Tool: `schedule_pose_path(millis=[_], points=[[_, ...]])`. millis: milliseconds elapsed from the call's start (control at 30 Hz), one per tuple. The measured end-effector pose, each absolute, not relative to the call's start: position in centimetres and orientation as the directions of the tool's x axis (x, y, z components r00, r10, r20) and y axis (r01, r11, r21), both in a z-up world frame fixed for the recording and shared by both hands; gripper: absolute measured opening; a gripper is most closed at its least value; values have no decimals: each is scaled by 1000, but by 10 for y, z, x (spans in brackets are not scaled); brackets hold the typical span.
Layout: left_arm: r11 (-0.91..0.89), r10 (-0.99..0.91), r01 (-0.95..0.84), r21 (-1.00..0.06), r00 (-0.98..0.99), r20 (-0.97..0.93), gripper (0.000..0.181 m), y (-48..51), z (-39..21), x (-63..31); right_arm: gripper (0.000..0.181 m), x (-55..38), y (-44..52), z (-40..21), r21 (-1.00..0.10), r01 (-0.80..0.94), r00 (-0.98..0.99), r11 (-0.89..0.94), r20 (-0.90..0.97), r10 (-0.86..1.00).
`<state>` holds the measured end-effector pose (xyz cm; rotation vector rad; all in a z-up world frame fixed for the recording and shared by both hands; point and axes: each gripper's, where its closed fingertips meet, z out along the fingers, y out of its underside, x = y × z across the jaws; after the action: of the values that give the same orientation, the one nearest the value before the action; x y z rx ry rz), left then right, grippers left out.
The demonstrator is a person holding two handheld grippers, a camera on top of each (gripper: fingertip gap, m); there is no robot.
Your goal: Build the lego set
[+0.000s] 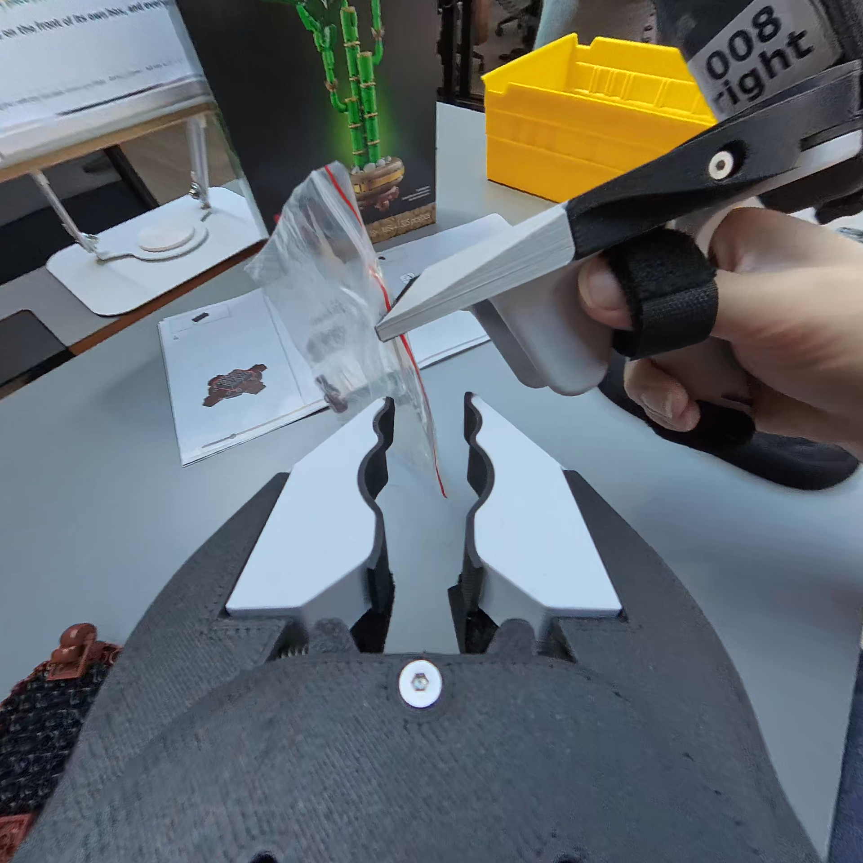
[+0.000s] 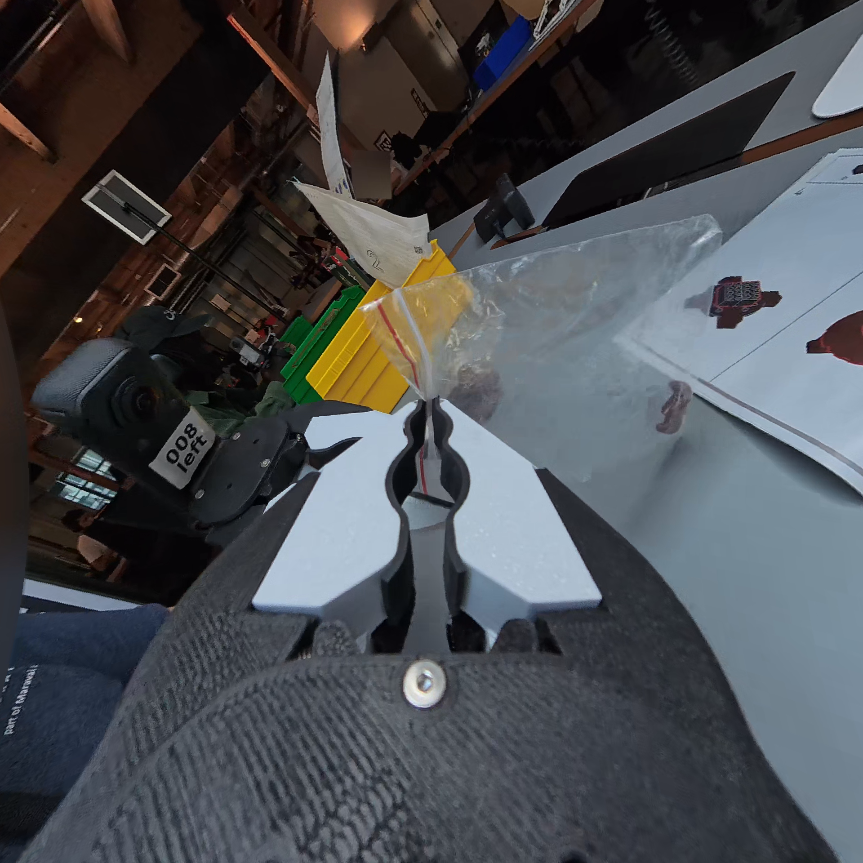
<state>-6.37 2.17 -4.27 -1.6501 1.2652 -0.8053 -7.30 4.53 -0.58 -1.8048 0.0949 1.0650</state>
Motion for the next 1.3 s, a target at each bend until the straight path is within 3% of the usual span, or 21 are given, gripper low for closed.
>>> schedule_pose_path(millis=[100, 233, 467, 933, 1300], points=[[-169, -981, -357, -919, 147, 123, 28, 10, -33, -72, 0, -76, 37, 0, -687, -514, 517, -514, -726, 453], [-255, -962, -323, -912, -13, 273, 11, 0, -14, -85, 1, -79, 28, 9, -676, -518, 426, -524, -735, 528], [-466, -814, -261, -846, -249, 525, 9, -7, 16, -99, 1, -84, 21, 16, -679, -493, 375, -544, -730, 572], [-504, -800, -303, -809, -189, 569, 9, 3, 3, -93, 1, -92, 21, 13, -726, -442, 421, -527, -687, 593], [-455, -840, -245, -856, -200, 504, 17, 22, 18, -88, 1, -103, 14, 6, -751, -373, 420, -544, -660, 623]])
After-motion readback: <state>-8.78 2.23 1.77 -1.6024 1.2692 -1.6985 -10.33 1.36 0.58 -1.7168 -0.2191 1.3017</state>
